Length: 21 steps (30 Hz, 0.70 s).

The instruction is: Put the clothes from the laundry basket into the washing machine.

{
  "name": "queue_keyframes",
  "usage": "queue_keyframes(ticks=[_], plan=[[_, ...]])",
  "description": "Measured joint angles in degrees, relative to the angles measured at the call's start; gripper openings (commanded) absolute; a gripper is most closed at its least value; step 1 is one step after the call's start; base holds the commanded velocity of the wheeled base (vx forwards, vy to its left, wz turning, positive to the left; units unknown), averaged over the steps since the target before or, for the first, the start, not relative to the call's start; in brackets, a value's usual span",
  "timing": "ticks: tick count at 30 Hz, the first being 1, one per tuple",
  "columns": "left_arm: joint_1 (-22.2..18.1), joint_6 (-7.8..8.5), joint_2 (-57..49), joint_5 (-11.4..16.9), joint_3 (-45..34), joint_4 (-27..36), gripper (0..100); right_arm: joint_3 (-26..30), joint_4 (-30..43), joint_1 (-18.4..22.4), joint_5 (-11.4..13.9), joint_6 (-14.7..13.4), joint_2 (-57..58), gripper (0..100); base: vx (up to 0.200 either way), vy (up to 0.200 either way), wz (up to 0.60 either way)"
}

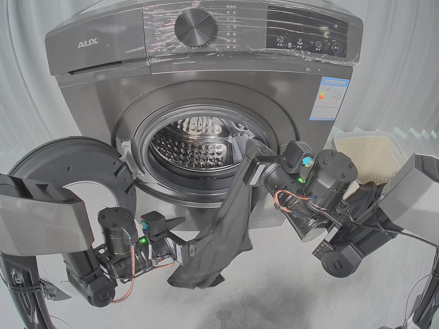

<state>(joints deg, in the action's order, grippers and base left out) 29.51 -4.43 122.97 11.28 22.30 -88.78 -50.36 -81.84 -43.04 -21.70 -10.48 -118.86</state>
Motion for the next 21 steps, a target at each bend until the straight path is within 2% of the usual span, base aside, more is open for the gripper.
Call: queue_keyframes(ticks=[10, 21], plan=[[0.0, -0.04, 8.0, -0.5, 8.6, 0.0, 100, -0.1, 0.4, -2.9, 0.0, 0.2, 0.1, 0, 0.000, 0.000, 0.00], [1.5, -0.24, 8.9, -4.1, 15.6, -0.1, 100, -0.1, 0.3, -3.3, -0.1, 0.2, 0.1, 0, 0.000, 0.000, 0.00]])
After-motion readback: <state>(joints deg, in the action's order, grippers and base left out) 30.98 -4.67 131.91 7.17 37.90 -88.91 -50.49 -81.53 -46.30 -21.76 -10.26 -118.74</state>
